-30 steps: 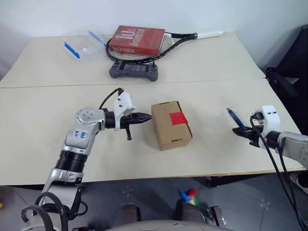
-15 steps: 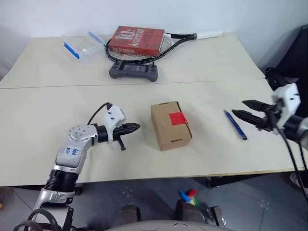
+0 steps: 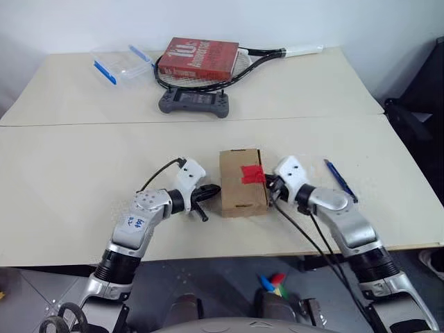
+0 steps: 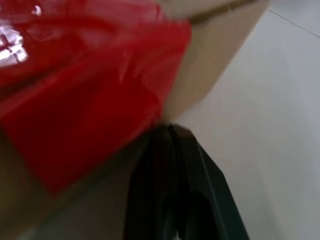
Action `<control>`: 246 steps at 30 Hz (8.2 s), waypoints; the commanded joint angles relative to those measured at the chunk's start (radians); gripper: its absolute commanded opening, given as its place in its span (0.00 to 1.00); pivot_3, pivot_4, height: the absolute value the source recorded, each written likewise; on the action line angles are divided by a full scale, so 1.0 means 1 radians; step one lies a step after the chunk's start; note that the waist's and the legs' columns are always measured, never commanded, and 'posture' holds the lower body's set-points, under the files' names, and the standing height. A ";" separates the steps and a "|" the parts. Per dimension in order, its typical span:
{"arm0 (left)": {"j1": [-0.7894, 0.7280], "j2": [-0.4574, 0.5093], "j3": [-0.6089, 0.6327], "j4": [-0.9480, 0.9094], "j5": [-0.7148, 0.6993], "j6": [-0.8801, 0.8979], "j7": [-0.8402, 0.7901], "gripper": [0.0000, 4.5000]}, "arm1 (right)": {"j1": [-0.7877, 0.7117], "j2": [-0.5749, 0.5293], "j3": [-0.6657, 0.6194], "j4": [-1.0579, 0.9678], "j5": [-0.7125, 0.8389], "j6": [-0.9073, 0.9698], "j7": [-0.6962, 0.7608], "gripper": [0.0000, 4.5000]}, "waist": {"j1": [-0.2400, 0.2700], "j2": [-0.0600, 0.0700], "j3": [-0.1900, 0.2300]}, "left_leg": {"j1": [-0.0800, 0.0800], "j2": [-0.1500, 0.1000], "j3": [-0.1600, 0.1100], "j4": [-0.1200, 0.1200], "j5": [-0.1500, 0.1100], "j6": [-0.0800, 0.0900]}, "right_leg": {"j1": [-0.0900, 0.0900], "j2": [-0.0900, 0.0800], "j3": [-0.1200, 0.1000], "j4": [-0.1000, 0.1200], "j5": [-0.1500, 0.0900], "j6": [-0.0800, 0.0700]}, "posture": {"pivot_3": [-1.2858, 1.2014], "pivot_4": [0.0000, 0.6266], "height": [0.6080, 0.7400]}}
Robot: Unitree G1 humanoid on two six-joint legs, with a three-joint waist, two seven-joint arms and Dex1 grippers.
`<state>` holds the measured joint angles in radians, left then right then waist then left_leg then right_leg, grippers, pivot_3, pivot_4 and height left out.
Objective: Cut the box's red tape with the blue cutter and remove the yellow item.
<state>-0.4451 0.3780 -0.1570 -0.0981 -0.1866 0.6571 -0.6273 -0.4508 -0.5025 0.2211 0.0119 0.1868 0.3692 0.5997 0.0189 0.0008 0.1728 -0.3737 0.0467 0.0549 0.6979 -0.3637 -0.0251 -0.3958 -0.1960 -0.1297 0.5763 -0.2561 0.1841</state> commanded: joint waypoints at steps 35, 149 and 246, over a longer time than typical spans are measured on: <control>-0.232 0.269 0.024 -0.111 -0.178 0.172 -0.247 0.00 | -0.134 0.175 -0.442 -0.538 0.397 1.218 -0.072 0.93 | -0.015 0.001 0.001 | 0.002 0.000 0.001 -0.002 -0.001 -0.001 | -0.002 0.000 0.002 0.005 -0.001 -0.002 | 0.52 0.24 1.00; -0.078 0.217 -0.105 -0.201 -0.049 0.093 -0.177 0.00 | -0.278 -0.063 -0.140 0.058 0.730 1.245 -0.047 0.20 | -0.017 -0.003 -0.004 | 0.005 0.000 0.004 -0.004 -0.001 0.001 | 0.000 0.000 0.004 0.001 -0.001 -0.002 | 0.52 0.24 1.00; -0.250 -0.042 -0.232 -0.091 -0.077 0.121 -0.101 0.00 | -0.621 -0.554 0.006 -0.129 1.501 1.194 -0.901 0.01 | 0.006 -0.005 -0.003 | -0.011 0.001 0.007 0.003 -0.003 0.002 | -0.014 0.000 0.004 -0.001 0.004 -0.001 | 0.52 0.24 1.00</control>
<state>-0.7331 0.3157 -0.3538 -0.1924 -0.2725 0.7343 -0.7141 -1.0839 -1.0277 0.2439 -0.1268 1.7033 1.5609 -0.2883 0.0248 -0.0047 0.1702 -0.3845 0.0481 0.0622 0.7010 -0.3662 -0.0231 -0.4098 -0.1958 -0.1260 0.5752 -0.2526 0.1833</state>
